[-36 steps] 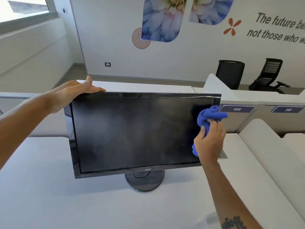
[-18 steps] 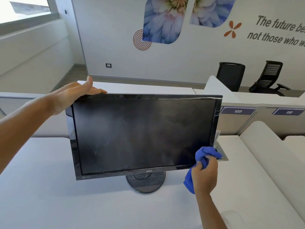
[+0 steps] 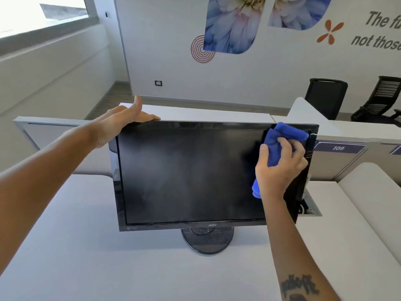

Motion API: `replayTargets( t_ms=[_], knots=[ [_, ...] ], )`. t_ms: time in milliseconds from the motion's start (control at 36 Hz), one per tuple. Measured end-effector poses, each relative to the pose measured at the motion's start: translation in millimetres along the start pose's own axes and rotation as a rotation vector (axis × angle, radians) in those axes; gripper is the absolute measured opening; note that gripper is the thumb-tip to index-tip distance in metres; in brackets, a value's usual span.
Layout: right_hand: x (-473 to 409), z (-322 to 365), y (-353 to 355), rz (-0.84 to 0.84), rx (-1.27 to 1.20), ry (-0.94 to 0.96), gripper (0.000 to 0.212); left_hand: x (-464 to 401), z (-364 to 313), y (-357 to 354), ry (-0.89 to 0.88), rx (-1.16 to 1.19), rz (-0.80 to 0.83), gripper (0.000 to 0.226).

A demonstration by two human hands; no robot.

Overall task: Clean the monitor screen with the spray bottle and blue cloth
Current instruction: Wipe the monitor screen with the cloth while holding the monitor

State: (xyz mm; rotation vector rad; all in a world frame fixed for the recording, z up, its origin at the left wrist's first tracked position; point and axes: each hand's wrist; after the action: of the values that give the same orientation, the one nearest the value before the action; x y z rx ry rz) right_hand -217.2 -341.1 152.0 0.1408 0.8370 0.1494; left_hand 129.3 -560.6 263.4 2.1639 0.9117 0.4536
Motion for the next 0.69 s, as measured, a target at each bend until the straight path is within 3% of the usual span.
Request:
replayTargets(
  t_ms=[333,417,556,694],
  knots=[
    [61,63,-52,0.175,-0.029,0.253,0.035,2,-8,1,0.038,-0.011,-0.005,0.104],
    [78,82,-67,0.261,-0.054,0.312,0.037,0,-4,1,0.054,-0.023,-0.011,0.111],
    [97,120,-86,0.443,-0.076,0.460,0.040,-1,2,2,0.096,-0.014,-0.021,0.095],
    [113,163,-104,0.655,-0.066,0.606,0.046,2,-10,3,0.096,-0.024,0.033,0.104]
  ],
)
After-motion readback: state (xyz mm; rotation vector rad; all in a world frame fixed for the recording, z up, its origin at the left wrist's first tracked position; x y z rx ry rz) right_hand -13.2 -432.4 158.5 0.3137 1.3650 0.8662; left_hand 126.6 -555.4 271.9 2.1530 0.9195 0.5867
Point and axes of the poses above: each hand's wrist, its own x-axis away from the middle knuckle, its own y-axis out of the back of the hand, z = x × y, and after that the axes turned 14 degrees about -x, right-handed
